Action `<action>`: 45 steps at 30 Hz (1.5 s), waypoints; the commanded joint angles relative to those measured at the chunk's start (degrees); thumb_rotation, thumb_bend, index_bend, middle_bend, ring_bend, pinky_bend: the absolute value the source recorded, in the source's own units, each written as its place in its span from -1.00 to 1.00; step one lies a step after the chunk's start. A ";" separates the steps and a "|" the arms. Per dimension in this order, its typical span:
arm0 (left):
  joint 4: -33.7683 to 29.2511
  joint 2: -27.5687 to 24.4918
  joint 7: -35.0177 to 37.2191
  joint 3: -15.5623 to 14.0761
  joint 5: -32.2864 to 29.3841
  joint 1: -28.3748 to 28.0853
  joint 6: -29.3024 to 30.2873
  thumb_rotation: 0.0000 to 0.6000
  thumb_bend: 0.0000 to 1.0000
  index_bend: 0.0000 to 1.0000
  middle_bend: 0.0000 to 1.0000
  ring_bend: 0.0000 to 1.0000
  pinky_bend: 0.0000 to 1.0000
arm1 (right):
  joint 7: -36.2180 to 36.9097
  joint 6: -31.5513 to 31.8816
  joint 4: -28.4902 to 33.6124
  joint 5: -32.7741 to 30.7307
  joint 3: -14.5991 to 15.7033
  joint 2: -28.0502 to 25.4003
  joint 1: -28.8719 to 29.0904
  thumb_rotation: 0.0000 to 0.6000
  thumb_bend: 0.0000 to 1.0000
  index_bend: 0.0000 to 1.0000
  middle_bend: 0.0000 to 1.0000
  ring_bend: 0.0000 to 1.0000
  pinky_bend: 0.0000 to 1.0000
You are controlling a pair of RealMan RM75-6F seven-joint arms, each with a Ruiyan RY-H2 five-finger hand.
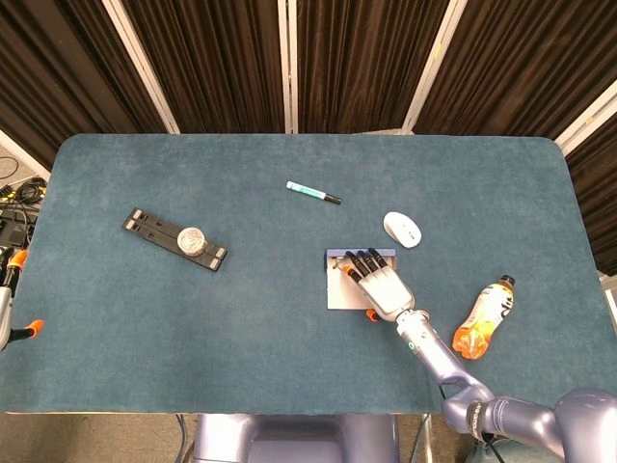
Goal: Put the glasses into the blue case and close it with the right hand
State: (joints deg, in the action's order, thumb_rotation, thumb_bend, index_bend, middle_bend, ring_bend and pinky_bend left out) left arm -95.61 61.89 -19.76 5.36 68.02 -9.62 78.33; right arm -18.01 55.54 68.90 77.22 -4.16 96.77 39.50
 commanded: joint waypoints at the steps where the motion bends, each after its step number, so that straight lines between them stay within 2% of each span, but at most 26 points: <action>1: 0.07 0.05 -0.05 0.01 -0.06 -0.05 -0.09 1.00 -1.00 -1.00 -1.00 -1.00 -1.00 | 0.11 -0.04 -0.39 0.22 0.07 0.25 -0.04 1.00 -0.87 -0.58 -1.00 -1.00 -1.00; 10: 0.24 0.19 -0.22 0.03 -0.27 -0.13 -0.24 1.00 -1.00 -1.00 -1.00 -1.00 -1.00 | 0.57 -0.47 -2.05 0.48 -0.04 1.03 -0.04 1.00 -0.81 -0.53 -1.00 -1.00 -1.00; 12: 0.28 0.22 -0.28 0.02 -0.30 -0.15 -0.28 1.00 -1.00 -1.00 -1.00 -1.00 -1.00 | 0.75 -0.56 -2.37 0.51 -0.02 1.18 -0.06 1.00 -0.74 -0.50 -1.00 -1.00 -1.00; 19: 0.32 0.38 -0.56 0.06 -0.56 -0.24 -0.38 1.00 -1.00 -1.00 -1.00 -1.00 -1.00 | 1.91 -0.45 -2.92 1.23 0.06 1.33 -0.19 1.00 -0.32 -0.36 -1.00 -1.00 -1.00; 23: 0.23 0.36 -0.63 0.04 -0.55 -0.25 -0.37 1.00 -1.00 -1.00 -1.00 -1.00 -1.00 | 2.49 -0.39 -2.96 1.64 0.13 1.28 -0.31 1.00 -0.21 -0.31 -1.00 -1.00 -1.00; 29: 0.29 0.36 -0.60 0.04 -0.58 -0.28 -0.43 1.00 -1.00 -1.00 -1.00 -1.00 -1.00 | 3.28 -0.08 -2.89 2.14 -0.02 1.22 -0.44 1.00 -0.12 -0.28 -1.00 -1.00 -1.00; 45: 0.26 0.39 -0.73 0.05 -0.82 -0.39 -0.61 1.00 -1.00 -1.00 -1.00 -1.00 -1.00 | 4.12 -0.18 -3.38 2.39 -0.56 1.34 -0.44 1.00 -0.04 -0.22 -1.00 -1.00 -1.00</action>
State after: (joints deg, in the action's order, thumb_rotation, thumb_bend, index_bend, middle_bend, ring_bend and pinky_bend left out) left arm -95.35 62.28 -20.49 5.40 67.20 -10.01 77.72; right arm -13.91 55.33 65.50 79.60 -4.70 98.13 39.05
